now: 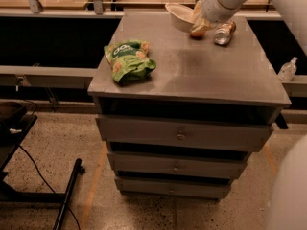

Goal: Move paper bowl near green rice chip bag

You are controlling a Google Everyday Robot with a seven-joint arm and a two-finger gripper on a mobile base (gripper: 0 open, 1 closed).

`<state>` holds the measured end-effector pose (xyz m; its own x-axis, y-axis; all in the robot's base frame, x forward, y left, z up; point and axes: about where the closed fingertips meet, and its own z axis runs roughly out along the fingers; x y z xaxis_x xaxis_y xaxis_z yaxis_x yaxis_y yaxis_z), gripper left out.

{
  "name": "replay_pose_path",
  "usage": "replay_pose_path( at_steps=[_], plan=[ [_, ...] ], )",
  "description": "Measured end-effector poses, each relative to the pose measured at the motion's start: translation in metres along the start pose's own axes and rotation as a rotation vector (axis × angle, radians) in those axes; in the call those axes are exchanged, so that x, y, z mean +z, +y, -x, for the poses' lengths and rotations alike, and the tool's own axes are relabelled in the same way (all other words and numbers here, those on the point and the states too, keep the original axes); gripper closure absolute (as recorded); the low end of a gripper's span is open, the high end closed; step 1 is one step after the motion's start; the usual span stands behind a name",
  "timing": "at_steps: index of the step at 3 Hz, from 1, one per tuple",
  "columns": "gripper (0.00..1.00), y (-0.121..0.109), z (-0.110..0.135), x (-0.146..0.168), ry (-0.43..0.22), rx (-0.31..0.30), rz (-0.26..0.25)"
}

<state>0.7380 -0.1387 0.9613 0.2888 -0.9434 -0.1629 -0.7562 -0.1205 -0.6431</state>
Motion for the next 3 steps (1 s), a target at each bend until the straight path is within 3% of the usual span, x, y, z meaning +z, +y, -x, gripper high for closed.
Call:
replay_pose_path(
  at_steps=[1,2,3],
  plan=[
    [1.00,-0.005,0.018,0.033,-0.052,-0.014,0.049],
    [0.85,0.000,0.039,0.060,-0.100,-0.027,0.091],
    [0.61,0.017,0.058,0.075,-0.127,-0.043,0.126]
  ],
)
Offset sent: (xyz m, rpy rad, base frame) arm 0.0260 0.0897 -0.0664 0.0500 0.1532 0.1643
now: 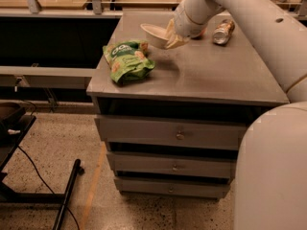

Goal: Move paper bowl near green rice chip bag

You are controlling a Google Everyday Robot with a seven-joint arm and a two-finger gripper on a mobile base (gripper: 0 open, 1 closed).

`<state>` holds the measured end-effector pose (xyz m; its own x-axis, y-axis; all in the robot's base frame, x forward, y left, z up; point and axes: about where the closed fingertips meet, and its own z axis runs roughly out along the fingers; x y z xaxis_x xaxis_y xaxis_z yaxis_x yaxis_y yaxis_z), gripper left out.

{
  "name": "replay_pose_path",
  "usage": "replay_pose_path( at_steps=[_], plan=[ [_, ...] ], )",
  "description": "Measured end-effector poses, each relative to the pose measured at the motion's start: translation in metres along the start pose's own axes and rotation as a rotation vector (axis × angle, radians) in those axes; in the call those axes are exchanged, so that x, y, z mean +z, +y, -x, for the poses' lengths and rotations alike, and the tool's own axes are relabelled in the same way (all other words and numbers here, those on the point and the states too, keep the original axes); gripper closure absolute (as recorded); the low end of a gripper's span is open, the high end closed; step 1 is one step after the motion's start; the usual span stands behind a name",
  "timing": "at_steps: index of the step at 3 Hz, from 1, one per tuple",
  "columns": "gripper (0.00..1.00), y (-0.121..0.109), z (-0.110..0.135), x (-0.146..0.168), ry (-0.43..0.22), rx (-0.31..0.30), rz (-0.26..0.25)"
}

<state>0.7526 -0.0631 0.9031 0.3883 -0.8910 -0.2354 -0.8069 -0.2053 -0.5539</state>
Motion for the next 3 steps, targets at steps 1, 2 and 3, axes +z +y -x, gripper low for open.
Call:
replay_pose_path(
  at_steps=[1,2,3],
  plan=[
    [0.38,0.031,0.018,0.019,0.002,-0.017,0.069],
    [0.15,0.061,0.037,0.027,0.022,-0.034,0.155],
    [0.00,0.065,0.040,-0.001,0.056,-0.004,0.142]
  ],
)
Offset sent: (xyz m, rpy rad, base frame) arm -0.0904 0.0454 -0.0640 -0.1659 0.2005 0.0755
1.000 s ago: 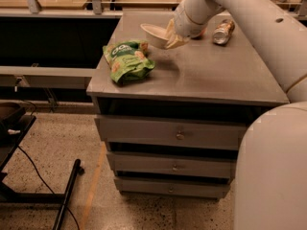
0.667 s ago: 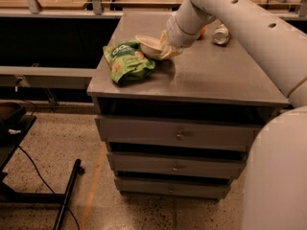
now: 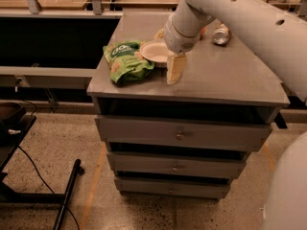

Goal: Move paper bowl near green rice chip bag

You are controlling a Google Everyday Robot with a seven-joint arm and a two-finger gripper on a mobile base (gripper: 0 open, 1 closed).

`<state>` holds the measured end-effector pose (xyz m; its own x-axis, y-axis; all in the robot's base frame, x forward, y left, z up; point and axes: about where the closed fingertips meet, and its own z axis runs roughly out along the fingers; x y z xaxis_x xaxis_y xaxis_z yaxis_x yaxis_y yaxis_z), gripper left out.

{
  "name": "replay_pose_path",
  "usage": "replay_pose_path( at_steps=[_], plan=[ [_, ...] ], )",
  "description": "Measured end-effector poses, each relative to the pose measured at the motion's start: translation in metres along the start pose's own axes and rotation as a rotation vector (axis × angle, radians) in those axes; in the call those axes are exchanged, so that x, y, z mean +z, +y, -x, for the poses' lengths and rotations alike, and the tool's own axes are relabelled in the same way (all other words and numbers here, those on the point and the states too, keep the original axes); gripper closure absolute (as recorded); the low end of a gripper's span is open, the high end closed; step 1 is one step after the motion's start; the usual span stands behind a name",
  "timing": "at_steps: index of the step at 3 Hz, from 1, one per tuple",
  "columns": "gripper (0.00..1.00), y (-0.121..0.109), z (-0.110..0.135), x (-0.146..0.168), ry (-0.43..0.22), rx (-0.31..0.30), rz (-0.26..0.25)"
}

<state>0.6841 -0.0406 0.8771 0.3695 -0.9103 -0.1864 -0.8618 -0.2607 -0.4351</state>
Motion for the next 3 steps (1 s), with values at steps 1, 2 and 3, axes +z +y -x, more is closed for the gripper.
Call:
replay_pose_path(
  at_steps=[1,2,3],
  plan=[
    [0.00,-0.004,-0.013,-0.064,-0.019,0.060,-0.101],
    [0.00,-0.001,-0.059,-0.141,-0.109,0.194,-0.206],
    [0.00,-0.007,-0.051,-0.141,-0.115,0.180,-0.214]
  ],
)
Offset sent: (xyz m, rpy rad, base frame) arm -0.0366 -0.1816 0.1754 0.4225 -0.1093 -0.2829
